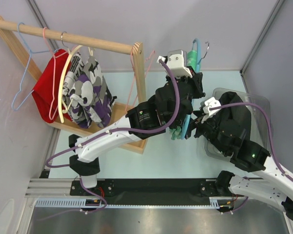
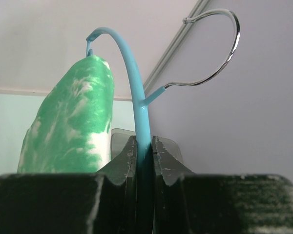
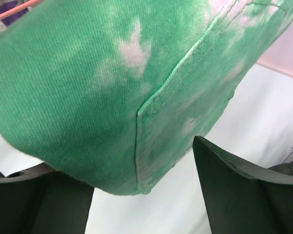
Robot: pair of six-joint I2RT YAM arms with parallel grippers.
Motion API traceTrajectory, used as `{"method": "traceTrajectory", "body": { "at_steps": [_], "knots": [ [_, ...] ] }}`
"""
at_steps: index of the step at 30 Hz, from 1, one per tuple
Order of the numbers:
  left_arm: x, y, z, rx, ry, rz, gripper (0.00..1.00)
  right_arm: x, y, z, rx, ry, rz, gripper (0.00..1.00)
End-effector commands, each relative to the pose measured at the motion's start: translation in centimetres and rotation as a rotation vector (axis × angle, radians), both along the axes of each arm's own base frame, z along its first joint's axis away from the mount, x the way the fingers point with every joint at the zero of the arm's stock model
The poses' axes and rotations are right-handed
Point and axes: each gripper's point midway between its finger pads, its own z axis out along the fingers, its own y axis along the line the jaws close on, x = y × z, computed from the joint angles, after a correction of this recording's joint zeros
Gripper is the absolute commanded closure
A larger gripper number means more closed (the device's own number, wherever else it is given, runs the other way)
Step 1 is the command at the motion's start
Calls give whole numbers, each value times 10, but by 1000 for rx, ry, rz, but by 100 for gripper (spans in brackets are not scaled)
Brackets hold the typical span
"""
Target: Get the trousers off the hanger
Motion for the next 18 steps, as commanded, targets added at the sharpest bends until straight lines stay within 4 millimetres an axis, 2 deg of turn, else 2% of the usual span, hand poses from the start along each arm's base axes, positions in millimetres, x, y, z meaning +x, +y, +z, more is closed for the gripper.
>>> {"method": "traceTrajectory", "body": {
  "at_steps": [1,9,10,11,18],
  "knots": [
    [-17,39,83,-285,-63,-43,100,8,-6,12,35,-28,-67,28],
    [-17,40,81,-283,-58,-42,100,15,-21,28,71,-75,-154,40],
    [-18,40,81,-283,-57,-45,100,17,-24,29,78,-77,-173,48],
    [-18,38,77,-280,-52,-46,100,18,-28,30,88,-81,-199,51],
    [-18,39,74,-275,-47,-47,100,17,-29,50,176,-134,-193,69]
  ]
}}
